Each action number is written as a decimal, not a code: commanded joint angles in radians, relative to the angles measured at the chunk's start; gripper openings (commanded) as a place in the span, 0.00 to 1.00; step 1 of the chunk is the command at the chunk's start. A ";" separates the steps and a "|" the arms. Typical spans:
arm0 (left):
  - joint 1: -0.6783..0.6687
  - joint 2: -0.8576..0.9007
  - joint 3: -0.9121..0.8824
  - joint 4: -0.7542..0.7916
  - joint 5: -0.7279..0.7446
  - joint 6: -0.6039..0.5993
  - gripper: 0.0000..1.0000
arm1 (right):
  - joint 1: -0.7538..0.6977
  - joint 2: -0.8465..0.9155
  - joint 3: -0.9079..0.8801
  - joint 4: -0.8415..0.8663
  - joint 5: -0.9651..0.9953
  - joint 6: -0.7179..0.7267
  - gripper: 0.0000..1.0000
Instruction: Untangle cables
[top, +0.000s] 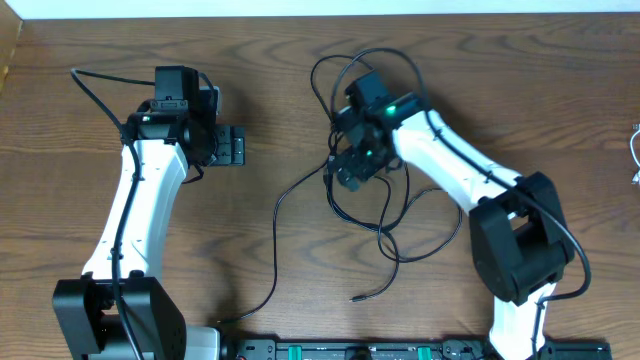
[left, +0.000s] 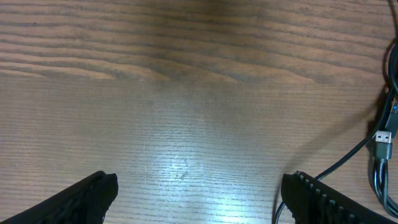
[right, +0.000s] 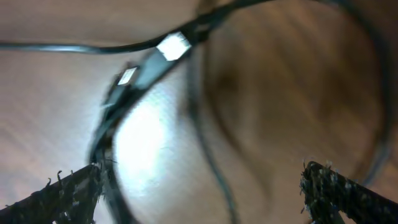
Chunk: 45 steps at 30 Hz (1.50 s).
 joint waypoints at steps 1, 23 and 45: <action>-0.001 0.006 0.004 -0.003 -0.002 -0.001 0.90 | 0.035 -0.002 -0.001 -0.027 0.037 -0.017 0.99; -0.001 0.006 0.004 -0.002 -0.002 -0.002 0.90 | 0.047 -0.006 -0.222 0.102 0.200 0.152 0.01; -0.001 0.006 0.004 0.001 -0.002 -0.002 0.90 | 0.052 -0.512 0.308 0.070 0.677 0.203 0.01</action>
